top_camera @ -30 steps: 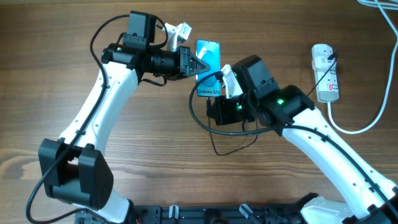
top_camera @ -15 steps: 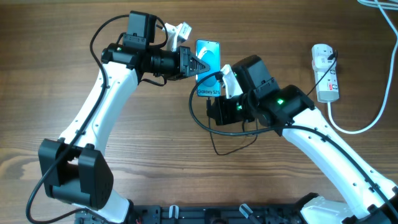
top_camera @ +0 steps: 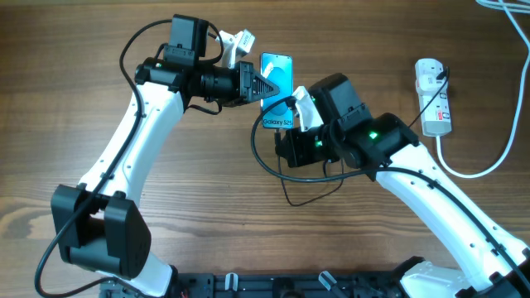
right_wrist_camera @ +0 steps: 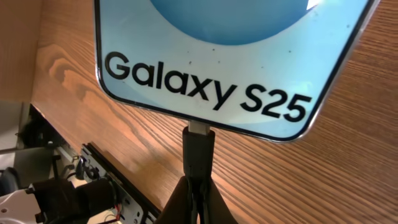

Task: Plug charger to phone and switch on socket
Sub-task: 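Push the USB-C plug up into the phone's port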

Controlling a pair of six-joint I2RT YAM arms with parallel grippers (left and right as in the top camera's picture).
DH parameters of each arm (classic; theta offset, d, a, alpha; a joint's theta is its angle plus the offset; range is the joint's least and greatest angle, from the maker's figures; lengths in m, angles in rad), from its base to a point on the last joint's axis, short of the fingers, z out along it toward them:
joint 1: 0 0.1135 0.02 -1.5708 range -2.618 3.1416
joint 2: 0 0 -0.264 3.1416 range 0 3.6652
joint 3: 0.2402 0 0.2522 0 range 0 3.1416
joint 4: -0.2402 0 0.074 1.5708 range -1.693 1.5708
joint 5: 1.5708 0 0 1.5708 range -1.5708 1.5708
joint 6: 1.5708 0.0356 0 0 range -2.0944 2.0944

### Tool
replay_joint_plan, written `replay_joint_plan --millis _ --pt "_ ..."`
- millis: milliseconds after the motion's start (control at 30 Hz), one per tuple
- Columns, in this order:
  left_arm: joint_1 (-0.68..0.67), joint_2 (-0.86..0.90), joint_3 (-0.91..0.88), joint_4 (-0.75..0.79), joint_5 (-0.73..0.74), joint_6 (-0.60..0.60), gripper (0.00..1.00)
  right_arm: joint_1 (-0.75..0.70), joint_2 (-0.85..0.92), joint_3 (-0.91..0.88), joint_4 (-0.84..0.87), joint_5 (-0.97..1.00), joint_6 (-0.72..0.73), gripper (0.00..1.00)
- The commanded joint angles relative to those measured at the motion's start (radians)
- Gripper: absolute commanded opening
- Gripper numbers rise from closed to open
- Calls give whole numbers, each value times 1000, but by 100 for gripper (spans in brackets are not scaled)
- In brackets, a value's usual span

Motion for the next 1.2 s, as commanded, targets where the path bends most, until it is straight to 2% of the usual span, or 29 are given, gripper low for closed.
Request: replay_joint_plan --millis 0,1167 --pt "4 -18 2 3 21 24 4 -1 -22 11 5 34 -2 5" --pt "3 -18 2 -9 22 20 4 -1 -22 11 46 15 39 5"
